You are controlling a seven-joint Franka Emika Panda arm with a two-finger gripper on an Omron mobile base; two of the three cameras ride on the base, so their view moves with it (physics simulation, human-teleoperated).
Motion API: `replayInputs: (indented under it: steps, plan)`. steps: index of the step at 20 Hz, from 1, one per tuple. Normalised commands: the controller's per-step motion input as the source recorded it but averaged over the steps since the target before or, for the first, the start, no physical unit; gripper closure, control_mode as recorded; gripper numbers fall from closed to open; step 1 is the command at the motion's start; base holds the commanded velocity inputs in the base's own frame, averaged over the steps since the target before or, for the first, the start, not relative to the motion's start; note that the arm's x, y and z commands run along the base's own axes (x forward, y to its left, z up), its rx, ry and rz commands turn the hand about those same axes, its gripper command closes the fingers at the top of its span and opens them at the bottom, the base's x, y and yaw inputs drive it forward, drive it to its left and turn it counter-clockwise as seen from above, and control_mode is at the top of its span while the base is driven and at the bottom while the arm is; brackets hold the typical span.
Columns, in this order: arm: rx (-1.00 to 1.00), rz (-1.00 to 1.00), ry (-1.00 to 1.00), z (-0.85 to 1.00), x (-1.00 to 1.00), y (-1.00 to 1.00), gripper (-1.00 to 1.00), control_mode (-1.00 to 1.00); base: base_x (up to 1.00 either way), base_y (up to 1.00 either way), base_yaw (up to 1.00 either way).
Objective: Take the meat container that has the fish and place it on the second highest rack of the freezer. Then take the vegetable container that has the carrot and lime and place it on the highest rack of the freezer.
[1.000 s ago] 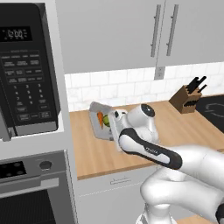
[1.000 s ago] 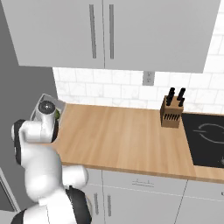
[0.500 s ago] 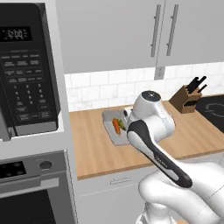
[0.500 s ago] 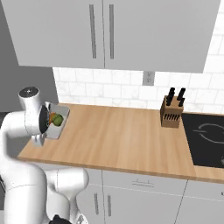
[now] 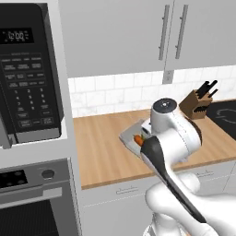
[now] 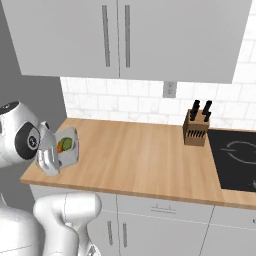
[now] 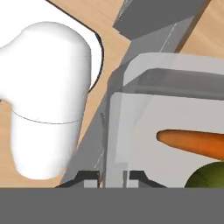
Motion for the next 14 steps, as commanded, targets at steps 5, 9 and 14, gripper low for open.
replayInputs:
  steps: [5, 9, 14]
  plan:
    - [0.15, 0.08, -0.36, 0.01, -1.0, -0.58, 1.0, -1.0, 0.0, 0.0, 0.0]
    - [0.3, 0.16, -0.4, 0.0, -0.96, -0.47, 1.0, -1.0, 0.0, 0.0, 0.0]
    - [0.09, 0.02, -0.22, -0.29, -0.43, -0.15, 1.0, -1.0, 0.0, 0.0, 0.0]
